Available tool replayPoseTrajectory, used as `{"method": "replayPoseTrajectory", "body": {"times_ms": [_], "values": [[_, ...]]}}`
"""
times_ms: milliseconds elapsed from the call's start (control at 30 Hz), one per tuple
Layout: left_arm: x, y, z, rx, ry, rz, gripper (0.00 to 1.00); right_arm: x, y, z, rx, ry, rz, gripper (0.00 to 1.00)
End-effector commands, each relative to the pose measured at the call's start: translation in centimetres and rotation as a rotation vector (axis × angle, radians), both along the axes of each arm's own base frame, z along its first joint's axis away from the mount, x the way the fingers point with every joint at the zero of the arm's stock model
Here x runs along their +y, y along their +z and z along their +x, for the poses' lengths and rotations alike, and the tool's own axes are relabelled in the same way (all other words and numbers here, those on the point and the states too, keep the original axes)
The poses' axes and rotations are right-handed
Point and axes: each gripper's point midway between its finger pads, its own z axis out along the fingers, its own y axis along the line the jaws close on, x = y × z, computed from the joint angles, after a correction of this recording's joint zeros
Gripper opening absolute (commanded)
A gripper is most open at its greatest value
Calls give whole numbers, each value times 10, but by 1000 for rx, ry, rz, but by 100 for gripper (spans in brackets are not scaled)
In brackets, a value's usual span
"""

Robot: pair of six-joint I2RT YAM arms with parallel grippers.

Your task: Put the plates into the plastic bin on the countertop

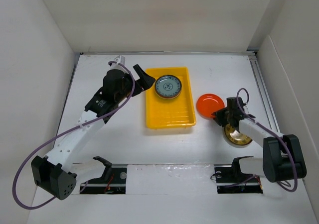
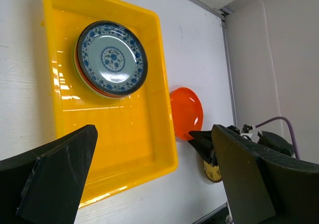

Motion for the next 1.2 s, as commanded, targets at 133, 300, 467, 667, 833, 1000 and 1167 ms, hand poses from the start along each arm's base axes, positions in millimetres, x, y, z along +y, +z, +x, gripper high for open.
{"method": "replayPoseTrajectory", "body": {"times_ms": [133, 300, 467, 667, 833, 1000, 1167], "values": [[5, 20, 1, -63, 14, -9, 100, -5, 17, 34, -53, 13, -11, 18], [6, 20, 2, -68, 20, 1, 100, -4, 16, 38, -42, 19, 5, 15], [9, 17, 0, -61, 29, 8, 100, -6, 12, 46, -23, 32, 11, 18], [14, 23, -1, -80, 48, 5, 100, -5, 12, 55, -13, 51, 15, 20], [17, 24, -2, -81, 58, 8, 100, -7, 14, 62, -13, 55, 16, 20], [21, 25, -3, -84, 77, 14, 100, -7, 11, 67, 8, 68, 43, 0], [22, 25, -2, -85, 86, 16, 100, -13, 25, 71, -31, 29, 41, 0]]}}
